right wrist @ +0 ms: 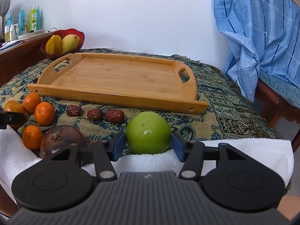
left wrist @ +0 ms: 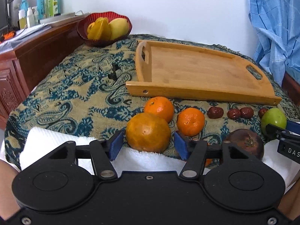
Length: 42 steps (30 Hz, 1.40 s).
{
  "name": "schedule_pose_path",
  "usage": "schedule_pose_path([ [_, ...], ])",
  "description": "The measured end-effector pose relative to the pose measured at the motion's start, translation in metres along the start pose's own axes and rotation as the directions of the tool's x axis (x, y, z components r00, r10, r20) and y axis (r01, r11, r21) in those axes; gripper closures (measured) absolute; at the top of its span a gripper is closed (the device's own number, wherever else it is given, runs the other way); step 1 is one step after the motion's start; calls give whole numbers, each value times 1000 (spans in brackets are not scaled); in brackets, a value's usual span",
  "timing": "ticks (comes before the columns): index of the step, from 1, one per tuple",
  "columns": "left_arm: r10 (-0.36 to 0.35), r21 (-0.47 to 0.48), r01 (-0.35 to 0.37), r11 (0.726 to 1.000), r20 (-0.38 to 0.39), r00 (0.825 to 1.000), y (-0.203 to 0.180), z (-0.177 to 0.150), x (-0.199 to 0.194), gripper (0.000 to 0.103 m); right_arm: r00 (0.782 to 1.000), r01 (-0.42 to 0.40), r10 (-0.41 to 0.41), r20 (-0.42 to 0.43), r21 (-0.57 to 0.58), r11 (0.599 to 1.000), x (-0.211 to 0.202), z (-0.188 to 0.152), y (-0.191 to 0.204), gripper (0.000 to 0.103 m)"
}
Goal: Organize fruits
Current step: 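Grasp the large orange with the left tool while the right tool grasps the green apple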
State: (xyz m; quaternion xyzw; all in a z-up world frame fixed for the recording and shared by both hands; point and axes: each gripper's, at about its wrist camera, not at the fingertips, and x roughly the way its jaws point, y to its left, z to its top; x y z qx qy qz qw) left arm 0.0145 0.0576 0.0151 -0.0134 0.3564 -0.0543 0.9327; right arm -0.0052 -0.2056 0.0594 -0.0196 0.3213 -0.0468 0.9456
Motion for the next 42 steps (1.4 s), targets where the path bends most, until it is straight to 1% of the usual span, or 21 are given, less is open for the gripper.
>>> schedule_pose_path([
  [4, -17, -10, 17, 1000, -2, 1000, 1, -1, 5, 50, 1000, 3, -3, -6, -10, 1000, 3, 0, 1, 42],
  [6, -13, -13, 13, 1000, 0, 1000, 2, -1, 7, 53, 1000, 5, -5, -14, -15, 1000, 6, 0, 2, 41],
  [10, -15, -11, 15, 1000, 7, 1000, 1, -2, 6, 53, 1000, 3, -3, -26, -3, 1000, 10, -2, 1, 41],
  [13, -9, -9, 9, 1000, 14, 1000, 0, -1, 4, 54, 999, -1, 2, -35, 15, 1000, 13, -3, -1, 44],
  [18, -5, -19, 6, 1000, 44, 999, -2, 1, -5, 54, 999, -25, 27, -28, 81, 996, 9, -2, -8, 45],
  [21, 5, 4, -6, 1000, 76, 997, -5, 3, -13, 54, 999, -43, 45, -17, 128, 991, 4, -1, -13, 45],
  [27, -9, 22, 7, 1000, 99, 995, -9, 13, -25, 54, 998, -57, 54, 22, 150, 987, -7, 5, -16, 46],
  [29, -12, 26, 9, 1000, 99, 995, -11, 15, -27, 54, 998, -56, 53, 27, 142, 988, -9, 8, -16, 48],
  [36, -25, 25, 23, 999, 84, 996, -16, 17, -28, 54, 999, -51, 49, 23, 126, 991, -8, 9, -14, 49],
  [41, -35, 41, 32, 999, 73, 997, -20, 14, -29, 54, 998, -57, 56, 11, 134, 989, -7, 8, -16, 47],
  [42, -39, 39, 36, 999, 66, 997, -21, 13, -28, 54, 998, -56, 56, 9, 125, 991, -7, 8, -15, 44],
])
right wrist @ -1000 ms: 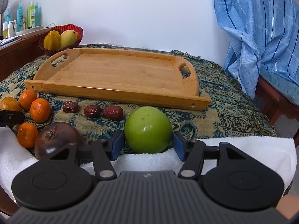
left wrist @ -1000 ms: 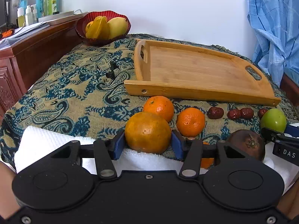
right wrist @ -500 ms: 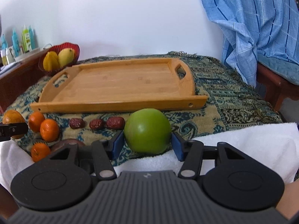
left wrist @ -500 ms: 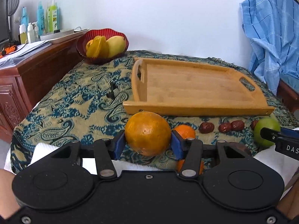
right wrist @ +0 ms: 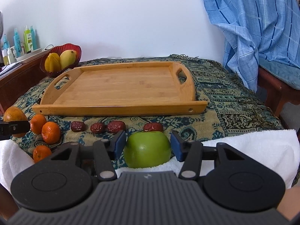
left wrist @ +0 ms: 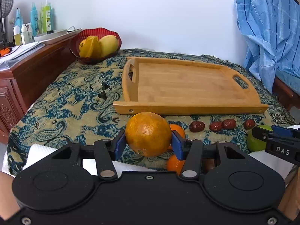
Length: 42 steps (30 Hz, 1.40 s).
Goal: Organize fruits
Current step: 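Grasp the large orange with the left tool while the right tool grasps the green apple, then carry the orange with the left tool while the right tool carries the apple onto the tray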
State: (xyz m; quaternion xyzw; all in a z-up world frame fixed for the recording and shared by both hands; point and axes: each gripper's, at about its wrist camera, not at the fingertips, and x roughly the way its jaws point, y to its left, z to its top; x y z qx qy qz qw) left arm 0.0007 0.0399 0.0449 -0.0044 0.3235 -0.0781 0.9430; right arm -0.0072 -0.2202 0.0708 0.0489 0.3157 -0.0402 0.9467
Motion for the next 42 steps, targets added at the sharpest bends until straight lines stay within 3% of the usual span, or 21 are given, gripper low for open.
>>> schedule_pose_path([
  [2, -4, -2, 4, 1000, -8, 1000, 0, -1, 1, 54, 1000, 0, 0, -7, -24, 1000, 1, -1, 3, 39],
  [8, -4, 12, 5, 1000, -19, 1000, -1, -4, 3, 54, 999, 10, -13, -46, -61, 998, 9, -9, 8, 34],
  [14, -2, 17, 2, 1000, -30, 1000, -1, -4, 6, 54, 999, 6, -8, -42, -50, 999, 12, -17, 4, 43],
  [22, -15, 25, 16, 1000, -31, 999, -4, 7, 8, 54, 999, -28, 28, -15, 14, 1000, 5, -9, -2, 44],
  [34, -69, 11, 69, 998, -28, 997, -7, 70, 18, 54, 996, -84, 82, 36, 64, 994, 5, 52, -12, 44],
  [42, -80, 7, 80, 997, -19, 997, -18, 130, 61, 54, 990, -126, 118, 80, 92, 988, 40, 107, -30, 44],
])
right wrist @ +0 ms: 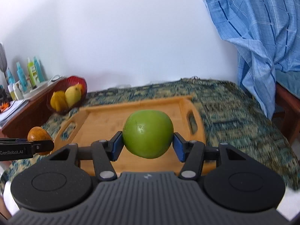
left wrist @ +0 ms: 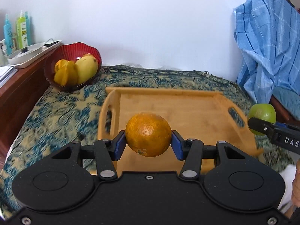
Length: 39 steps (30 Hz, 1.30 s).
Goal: Organize fruits
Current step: 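Carry the orange with the left tool while the right tool carries the apple onto the tray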
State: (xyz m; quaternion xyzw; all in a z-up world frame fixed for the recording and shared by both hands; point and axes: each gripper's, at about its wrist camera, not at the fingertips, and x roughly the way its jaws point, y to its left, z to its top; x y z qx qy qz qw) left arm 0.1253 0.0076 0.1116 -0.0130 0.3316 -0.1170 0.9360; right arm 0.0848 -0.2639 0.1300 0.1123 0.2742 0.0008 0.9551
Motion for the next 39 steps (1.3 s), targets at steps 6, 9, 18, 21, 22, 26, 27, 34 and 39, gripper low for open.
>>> schedule_pose_path([
  [6, 3, 4, -3, 1000, -34, 999, -4, 30, 50, 54, 999, -31, 31, 13, -25, 999, 39, 19, -5, 44],
  [9, 7, -8, -8, 1000, -68, 998, -2, 38, 75, 54, 999, -34, 34, 6, -25, 999, 62, 26, -5, 44],
  [18, 37, -18, -40, 999, -123, 992, 4, 51, 135, 54, 996, -46, 50, -75, 51, 998, 127, 32, -15, 44],
  [21, 36, -26, -41, 999, -143, 989, 4, 51, 149, 54, 995, -20, 23, -97, 28, 999, 140, 30, -16, 44],
  [22, 36, -27, -41, 999, -148, 988, 4, 51, 152, 54, 995, -18, 20, -100, 24, 1000, 143, 30, -16, 44],
  [26, 46, -15, -49, 999, -163, 986, 1, 47, 163, 54, 993, -22, 24, -117, 18, 1000, 153, 28, -18, 44],
  [27, 47, -15, -50, 999, -166, 985, 1, 47, 165, 54, 992, -18, 19, -123, 13, 1000, 156, 27, -18, 44],
  [34, 58, 1, -59, 998, -159, 986, -3, 44, 171, 54, 991, -10, 8, -132, -10, 1000, 166, 26, -18, 44],
  [39, 65, 12, -64, 998, -142, 988, -5, 42, 170, 54, 991, -6, 2, -134, -28, 1000, 168, 25, -17, 44],
])
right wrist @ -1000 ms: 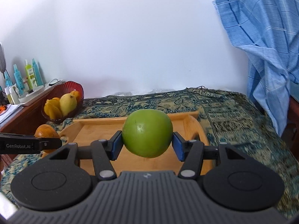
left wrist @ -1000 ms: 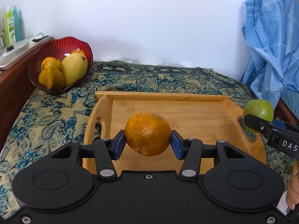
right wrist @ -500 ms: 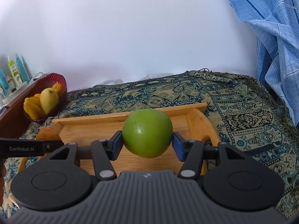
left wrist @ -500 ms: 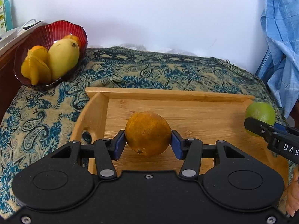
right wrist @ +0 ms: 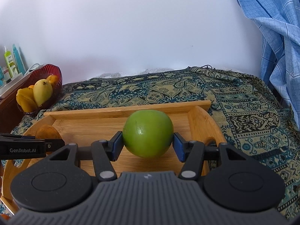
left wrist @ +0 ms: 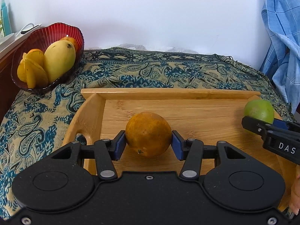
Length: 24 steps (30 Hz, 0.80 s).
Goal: Organize fruits
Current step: 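Carry the orange with the left tool while the right tool carries the apple onto the tray, then open the left tool releasing the orange while the right tool releases the apple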
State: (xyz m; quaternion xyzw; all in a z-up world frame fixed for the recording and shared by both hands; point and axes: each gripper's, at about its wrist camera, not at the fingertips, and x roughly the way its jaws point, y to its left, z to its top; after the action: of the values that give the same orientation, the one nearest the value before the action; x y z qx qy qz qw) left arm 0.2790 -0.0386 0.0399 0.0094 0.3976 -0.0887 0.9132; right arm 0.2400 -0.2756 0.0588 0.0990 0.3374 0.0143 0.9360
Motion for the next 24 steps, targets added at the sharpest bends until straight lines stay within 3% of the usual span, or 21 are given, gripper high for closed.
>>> schedule_pose_path([
  [17, 6, -8, -6, 1000, 6, 1000, 0, 1, 0, 53, 1000, 11, -11, -23, 9, 1000, 5, -2, -4, 43],
  [19, 5, -7, -5, 1000, 4, 1000, -1, 1, 0, 46, 1000, 10, -10, -28, 2, 1000, 5, -1, -4, 37],
  [20, 7, -7, -7, 1000, 4, 1000, -1, 1, 0, 37, 999, 7, -8, -32, -5, 1000, 5, 0, -3, 29],
  [21, 12, -5, -12, 1000, 8, 1000, -1, 0, -1, 29, 999, 4, -4, -32, -12, 1000, 4, 0, -3, 28],
  [24, 17, 9, -17, 1000, 13, 1000, -3, -2, -2, 25, 1000, 2, -3, -24, -29, 1000, 1, 0, -1, 19],
])
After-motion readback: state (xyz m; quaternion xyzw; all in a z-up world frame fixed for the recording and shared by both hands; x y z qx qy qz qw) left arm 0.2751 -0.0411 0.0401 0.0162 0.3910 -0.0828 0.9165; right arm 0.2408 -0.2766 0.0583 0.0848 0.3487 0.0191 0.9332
